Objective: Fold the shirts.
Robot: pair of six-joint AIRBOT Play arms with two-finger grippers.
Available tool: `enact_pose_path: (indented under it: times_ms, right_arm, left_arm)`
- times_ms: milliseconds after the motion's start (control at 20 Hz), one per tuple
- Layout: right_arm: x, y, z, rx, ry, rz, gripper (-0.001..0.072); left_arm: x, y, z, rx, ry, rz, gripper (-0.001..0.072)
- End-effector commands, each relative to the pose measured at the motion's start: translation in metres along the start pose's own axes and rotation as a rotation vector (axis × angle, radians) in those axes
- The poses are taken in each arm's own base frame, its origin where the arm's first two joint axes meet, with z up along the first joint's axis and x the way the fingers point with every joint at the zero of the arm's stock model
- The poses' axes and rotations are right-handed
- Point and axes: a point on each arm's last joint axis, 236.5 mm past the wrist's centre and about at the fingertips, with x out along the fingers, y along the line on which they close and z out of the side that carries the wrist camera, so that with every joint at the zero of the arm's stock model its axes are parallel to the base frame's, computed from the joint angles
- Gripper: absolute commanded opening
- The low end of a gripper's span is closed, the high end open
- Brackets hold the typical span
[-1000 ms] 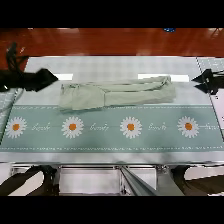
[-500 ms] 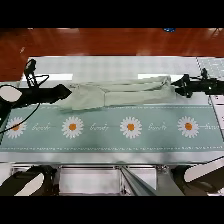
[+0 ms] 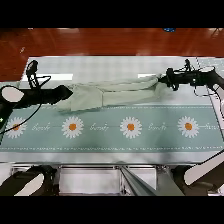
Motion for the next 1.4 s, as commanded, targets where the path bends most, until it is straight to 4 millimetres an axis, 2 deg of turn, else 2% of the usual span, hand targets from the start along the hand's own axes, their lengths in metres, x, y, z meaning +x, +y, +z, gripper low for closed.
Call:
enact_pose_path:
  times_ms: [0,50,100,150,300,400,600,800,900,1050,1250,1350]
  right_arm:
    - [-0.03,0.006,-0.014,-0.094,0.04,-0.104,0.0024]
    - [-0.05,0.008,-0.018,-0.143,0.035,-0.167,0.0024]
    - [-0.071,0.011,-0.022,-0.189,0.019,-0.218,0.0024]
    - [-0.092,0.018,-0.029,-0.228,-0.001,-0.25,0.0024]
    - [-0.143,0.037,-0.064,-0.301,-0.069,-0.29,0.0023]
    - [-0.165,0.045,-0.093,-0.334,-0.105,-0.297,0.0024]
    - [-0.193,0.058,-0.154,-0.378,-0.167,-0.276,0.0024]
    - [-0.216,0.072,-0.194,-0.409,-0.218,-0.258,0.0024]
    - [-0.228,0.084,-0.204,-0.431,-0.256,-0.244,0.0024]
    - [-0.24,0.095,-0.214,-0.443,-0.304,-0.225,0.0024]
    - [-0.241,0.1,-0.216,-0.446,-0.311,-0.207,0.0024]
    - [-0.24,0.104,-0.217,-0.449,-0.309,-0.19,0.0024]
  left_arm:
    - [0.0,-0.003,-0.003,-0.012,0.013,-0.014,0.0495]
    - [0.0,-0.006,-0.007,-0.018,0.027,-0.024,0.0355]
    - [0.001,-0.011,-0.011,-0.021,0.041,-0.039,0.0047]
    - [0.002,-0.02,-0.014,0.001,0.051,-0.063,0.0021]
    - [0.009,-0.075,-0.02,0.078,0.033,-0.192,0.0021]
    - [0.027,-0.105,-0.026,0.137,0.031,-0.22,0.002]
    - [0.09,-0.159,-0.054,0.211,0.196,-0.267,0.002]
    - [0.145,-0.222,-0.105,0.292,0.434,-0.34,0.002]
    - [0.163,-0.251,-0.137,0.314,0.532,-0.368,0.002]
    - [0.176,-0.283,-0.192,0.346,0.658,-0.388,0.002]
    - [0.169,-0.308,-0.263,0.362,0.796,-0.435,0.002]
    - [0.166,-0.314,-0.281,0.371,0.821,-0.446,0.0021]
